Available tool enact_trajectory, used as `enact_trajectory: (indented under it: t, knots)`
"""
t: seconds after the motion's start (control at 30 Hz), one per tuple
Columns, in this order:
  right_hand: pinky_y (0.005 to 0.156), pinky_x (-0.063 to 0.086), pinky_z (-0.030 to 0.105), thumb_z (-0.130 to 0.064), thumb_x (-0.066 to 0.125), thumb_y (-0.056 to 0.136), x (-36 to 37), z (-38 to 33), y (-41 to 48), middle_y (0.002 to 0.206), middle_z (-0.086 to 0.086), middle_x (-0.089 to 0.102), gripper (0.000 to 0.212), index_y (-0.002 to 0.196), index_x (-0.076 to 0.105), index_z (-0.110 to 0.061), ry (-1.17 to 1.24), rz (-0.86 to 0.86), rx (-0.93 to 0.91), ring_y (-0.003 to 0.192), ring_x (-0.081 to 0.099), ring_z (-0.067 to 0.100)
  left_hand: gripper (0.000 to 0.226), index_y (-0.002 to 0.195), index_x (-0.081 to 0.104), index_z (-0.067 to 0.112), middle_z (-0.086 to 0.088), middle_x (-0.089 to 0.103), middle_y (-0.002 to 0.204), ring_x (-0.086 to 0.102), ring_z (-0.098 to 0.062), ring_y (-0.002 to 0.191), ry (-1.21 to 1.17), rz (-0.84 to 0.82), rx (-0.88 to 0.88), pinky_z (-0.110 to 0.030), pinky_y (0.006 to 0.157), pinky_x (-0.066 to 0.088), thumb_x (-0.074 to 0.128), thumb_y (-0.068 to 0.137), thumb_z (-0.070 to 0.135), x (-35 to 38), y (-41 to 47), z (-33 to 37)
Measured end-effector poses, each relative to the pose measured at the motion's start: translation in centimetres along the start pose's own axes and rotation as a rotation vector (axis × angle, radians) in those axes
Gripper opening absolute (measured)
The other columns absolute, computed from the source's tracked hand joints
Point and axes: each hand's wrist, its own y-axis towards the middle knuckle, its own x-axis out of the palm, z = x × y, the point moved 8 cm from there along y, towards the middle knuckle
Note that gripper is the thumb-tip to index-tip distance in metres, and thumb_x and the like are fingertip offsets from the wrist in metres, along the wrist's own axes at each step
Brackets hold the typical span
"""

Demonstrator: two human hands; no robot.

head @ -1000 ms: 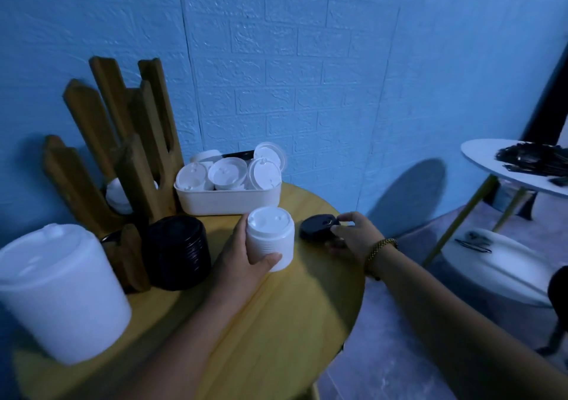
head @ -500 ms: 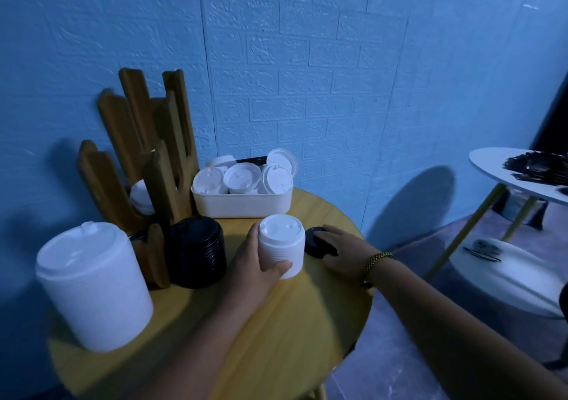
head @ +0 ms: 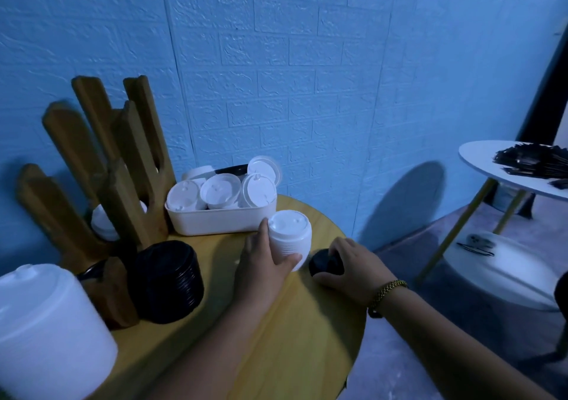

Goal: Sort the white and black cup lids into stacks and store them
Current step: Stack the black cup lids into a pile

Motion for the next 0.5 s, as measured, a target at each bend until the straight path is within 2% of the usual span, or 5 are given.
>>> enact_trajectory:
  t: [0.13, 0.27, 0.37, 0.5]
  knots:
    - [0.084, 0.045, 0.030, -0.067, 0.063, 0.080, -0.6, 1.5, -0.2, 0.111, -0.007, 0.052, 0.048, 0.109, 0.045, -0.033, 0.063, 0.070, 0.084, 0.100, 0.052, 0.014, 0.097, 0.160, 0.015, 0.031, -0.001, 0.033, 0.158, 0.039, -0.025, 0.141, 0.051, 0.002, 0.000, -0.044, 0.107, 0.042, 0.072, 0.085, 0.055, 2.6, 2.1, 2.2]
    - [0.091, 0.047, 0.030, -0.070, 0.058, 0.082, 0.1, 1.4, -0.4, 0.120, -0.009, 0.051, 0.051, 0.118, 0.045, -0.036, 0.020, 0.032, 0.078, 0.106, 0.050, 0.012, 0.093, 0.159, 0.016, 0.028, -0.004, 0.040, 0.149, 0.044, -0.026, 0.135, 0.107, 0.024, -0.012, -0.041, 0.099, 0.046, 0.069, 0.087, 0.056, 4.6, 4.3, 3.7]
    - [0.099, 0.044, 0.033, -0.068, 0.057, 0.084, 0.4, 1.3, -0.6, 0.130, -0.009, 0.047, 0.058, 0.130, 0.046, -0.034, 0.015, 0.019, 0.058, 0.118, 0.046, 0.014, 0.092, 0.158, 0.018, 0.025, -0.007, 0.042, 0.147, 0.044, -0.029, 0.134, 0.117, 0.033, -0.017, -0.042, 0.096, 0.045, 0.070, 0.087, 0.054, 5.5, 5.6, 4.1]
    - [0.108, 0.040, 0.035, -0.057, 0.058, 0.087, 0.5, 1.2, -0.8, 0.141, -0.009, 0.042, 0.062, 0.142, 0.041, -0.034, 0.019, -0.016, 0.024, 0.129, 0.042, 0.015, 0.096, 0.160, 0.013, 0.019, -0.010, 0.038, 0.156, 0.040, -0.030, 0.141, 0.095, 0.043, -0.035, -0.042, 0.103, 0.041, 0.071, 0.090, 0.049, 5.6, 6.5, 4.0]
